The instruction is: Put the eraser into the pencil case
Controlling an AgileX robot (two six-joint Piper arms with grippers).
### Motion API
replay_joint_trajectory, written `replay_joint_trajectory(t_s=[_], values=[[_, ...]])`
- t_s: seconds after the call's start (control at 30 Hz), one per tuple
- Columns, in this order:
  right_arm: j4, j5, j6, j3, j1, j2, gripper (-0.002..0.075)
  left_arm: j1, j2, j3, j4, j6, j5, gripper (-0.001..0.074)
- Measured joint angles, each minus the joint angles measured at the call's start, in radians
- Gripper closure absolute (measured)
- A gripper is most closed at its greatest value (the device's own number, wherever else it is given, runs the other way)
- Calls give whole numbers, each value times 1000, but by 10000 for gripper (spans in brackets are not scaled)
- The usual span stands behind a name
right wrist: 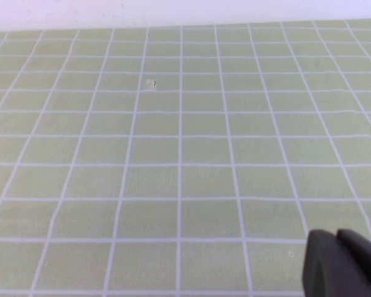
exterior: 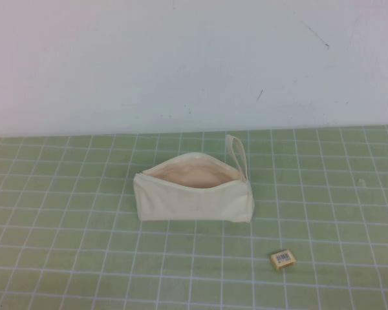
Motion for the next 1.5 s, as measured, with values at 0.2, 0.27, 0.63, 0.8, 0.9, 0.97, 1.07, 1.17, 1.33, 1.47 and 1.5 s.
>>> replay_joint_trajectory(t_s=[0.2,0.27,0.63,0.8,0.9,0.97,1.07,1.17,1.33,1.47,1.5], values=[[0,0,0,0,0,0,727,0,0,0,0,0,0,736],[0,0,0,0,0,0,727,0,0,0,0,0,0,736],[0,0,0,0,0,0,727,0,0,0,0,0,0,736],[0,0,0,0,0,0,727,0,0,0,0,0,0,736],[0,0,0,0,0,0,727,0,0,0,0,0,0,736],[0,0,0,0,0,0,727,0,0,0,0,0,0,736],[0,0,0,0,0,0,727,0,0,0,0,0,0,736],[0,0,0,0,0,0,727,0,0,0,0,0,0,736],[0,0,0,0,0,0,727,0,0,0,0,0,0,736],[0,0,-14,0,0,0,727,0,0,0,0,0,0,736],[0,0,-16,0,0,0,727,0,0,0,0,0,0,736]])
